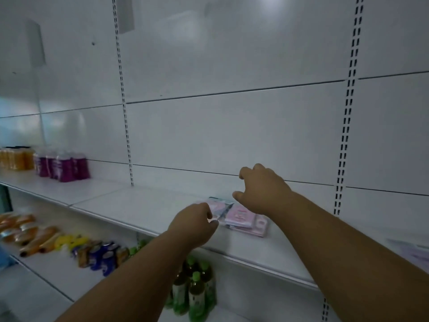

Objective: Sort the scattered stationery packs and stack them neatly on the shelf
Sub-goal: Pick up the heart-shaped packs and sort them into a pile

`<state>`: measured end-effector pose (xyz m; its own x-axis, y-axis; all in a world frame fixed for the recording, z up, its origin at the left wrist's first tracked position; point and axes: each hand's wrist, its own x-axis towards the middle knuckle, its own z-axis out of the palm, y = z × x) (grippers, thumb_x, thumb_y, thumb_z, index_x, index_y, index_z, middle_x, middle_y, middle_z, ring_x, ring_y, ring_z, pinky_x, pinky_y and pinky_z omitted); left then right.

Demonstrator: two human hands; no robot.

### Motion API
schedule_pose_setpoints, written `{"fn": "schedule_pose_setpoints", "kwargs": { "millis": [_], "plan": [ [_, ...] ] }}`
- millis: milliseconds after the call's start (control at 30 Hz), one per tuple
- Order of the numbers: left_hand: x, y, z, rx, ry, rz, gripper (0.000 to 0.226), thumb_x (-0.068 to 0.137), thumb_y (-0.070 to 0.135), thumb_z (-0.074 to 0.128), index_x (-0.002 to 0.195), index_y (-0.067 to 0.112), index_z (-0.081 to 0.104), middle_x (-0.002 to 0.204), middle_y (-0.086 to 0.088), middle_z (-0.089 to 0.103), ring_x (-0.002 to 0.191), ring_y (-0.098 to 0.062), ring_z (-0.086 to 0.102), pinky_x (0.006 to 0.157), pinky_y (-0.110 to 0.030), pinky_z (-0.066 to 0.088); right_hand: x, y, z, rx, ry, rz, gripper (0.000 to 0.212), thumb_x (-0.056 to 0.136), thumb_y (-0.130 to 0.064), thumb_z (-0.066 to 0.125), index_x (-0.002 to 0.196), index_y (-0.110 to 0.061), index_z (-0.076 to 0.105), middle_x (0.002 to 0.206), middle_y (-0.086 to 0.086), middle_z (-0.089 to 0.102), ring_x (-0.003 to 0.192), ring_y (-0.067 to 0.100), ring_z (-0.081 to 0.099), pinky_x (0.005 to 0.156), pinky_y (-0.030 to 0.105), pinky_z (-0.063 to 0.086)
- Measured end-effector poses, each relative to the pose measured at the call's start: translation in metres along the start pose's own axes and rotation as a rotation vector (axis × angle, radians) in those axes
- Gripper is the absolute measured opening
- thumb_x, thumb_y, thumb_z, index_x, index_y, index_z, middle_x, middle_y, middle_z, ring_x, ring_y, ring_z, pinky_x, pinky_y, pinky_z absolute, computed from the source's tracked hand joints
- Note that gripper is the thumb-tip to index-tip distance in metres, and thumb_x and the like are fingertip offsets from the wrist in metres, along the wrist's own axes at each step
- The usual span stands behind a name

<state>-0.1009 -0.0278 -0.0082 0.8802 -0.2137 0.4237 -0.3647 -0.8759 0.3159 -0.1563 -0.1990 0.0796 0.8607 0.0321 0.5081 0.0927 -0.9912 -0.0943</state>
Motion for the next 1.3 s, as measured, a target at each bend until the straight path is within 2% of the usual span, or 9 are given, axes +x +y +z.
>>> {"fn": "schedule_pose_setpoints", "kwargs": {
  "millis": [167,333,500,600,700,833,933,1033,1300],
  "plan": [
    [0.048,-0.025,0.021,0.065,0.003,-0.038,0.036,0.085,0.051,0.054,0.105,0.022,0.057,0.103,-0.001,0.063,0.087,-0.018,0.056,0.078,-0.033,0.05,0.042,-0.009,0.024,-0.051,0.008,0.001,0.05,0.082,-0.049,0.057,0.122,-0.019,0.05,0.119,0.01,0.051,0.103,0.03,0.052,0.081,0.039,0.045],
    [0.092,-0.039,0.048,0.221,-0.079,-0.194,0.074,0.077,0.074,0.039,0.121,0.017,0.053,0.12,-0.007,0.059,0.107,-0.026,0.053,0.085,-0.039,0.043,0.08,-0.002,0.049,-0.085,-0.007,-0.006,0.052,0.082,-0.051,0.057,0.122,-0.018,0.051,0.119,0.01,0.052,0.104,0.031,0.053,0.084,0.041,0.046],
    [0.124,-0.04,0.056,0.207,-0.171,-0.243,0.078,0.056,0.08,0.049,0.103,0.02,0.064,0.094,-0.001,0.066,0.086,-0.022,0.057,0.077,-0.033,0.049,0.105,0.001,0.07,-0.089,-0.024,0.029,0.05,0.081,-0.052,0.054,0.118,-0.019,0.052,0.116,0.009,0.053,0.102,0.03,0.054,0.081,0.04,0.045],
    [0.134,-0.043,0.052,0.134,-0.173,-0.262,0.074,0.054,0.073,0.057,0.105,0.019,0.062,0.1,-0.002,0.064,0.093,-0.023,0.058,0.081,-0.032,0.049,0.111,-0.001,0.078,-0.095,-0.044,0.072,0.051,0.081,-0.054,0.054,0.118,-0.019,0.052,0.116,0.008,0.053,0.102,0.03,0.054,0.082,0.041,0.047],
    [0.143,-0.046,0.038,-0.03,-0.189,-0.288,0.069,0.059,0.053,0.068,0.114,0.011,0.058,0.113,-0.007,0.06,0.104,-0.026,0.059,0.089,-0.034,0.05,0.109,-0.004,0.082,-0.093,-0.048,0.132,0.051,0.082,-0.054,0.056,0.118,-0.019,0.052,0.116,0.008,0.053,0.1,0.029,0.055,0.082,0.04,0.048],
    [0.145,-0.06,0.02,-0.398,-0.119,-0.22,0.031,0.077,0.017,0.068,0.103,0.003,0.061,0.104,-0.013,0.063,0.095,-0.028,0.061,0.081,-0.034,0.05,0.099,-0.012,0.095,-0.076,-0.103,0.238,0.05,0.082,-0.05,0.06,0.12,-0.018,0.053,0.118,0.009,0.053,0.101,0.029,0.056,0.083,0.04,0.048],
    [0.135,-0.071,0.012,-0.811,0.013,-0.208,0.013,0.08,0.015,0.063,0.091,0.014,0.058,0.09,-0.007,0.064,0.076,-0.02,0.06,0.068,-0.032,0.05,0.091,-0.015,0.102,-0.088,-0.105,0.32,0.046,0.082,-0.044,0.063,0.118,-0.017,0.055,0.118,0.01,0.054,0.1,0.029,0.057,0.082,0.038,0.048],
    [0.125,-0.08,0.0,-1.132,-0.007,-0.183,0.012,0.08,0.012,0.065,0.09,0.018,0.059,0.085,-0.008,0.067,0.07,-0.022,0.064,0.063,-0.033,0.051,0.082,-0.018,0.113,-0.113,-0.16,0.402,0.046,0.082,-0.044,0.064,0.117,-0.015,0.056,0.118,0.01,0.058,0.102,0.028,0.057,0.083,0.036,0.046],
    [0.098,-0.096,-0.036,-1.389,-0.112,0.016,0.016,0.087,0.006,0.066,0.1,0.014,0.06,0.084,-0.009,0.069,0.066,-0.02,0.063,0.063,-0.032,0.052,0.069,-0.022,0.123,-0.161,-0.391,0.639,0.05,0.078,-0.047,0.062,0.11,-0.009,0.062,0.114,0.011,0.065,0.101,0.029,0.061,0.085,0.034,0.05]
  ]
}}
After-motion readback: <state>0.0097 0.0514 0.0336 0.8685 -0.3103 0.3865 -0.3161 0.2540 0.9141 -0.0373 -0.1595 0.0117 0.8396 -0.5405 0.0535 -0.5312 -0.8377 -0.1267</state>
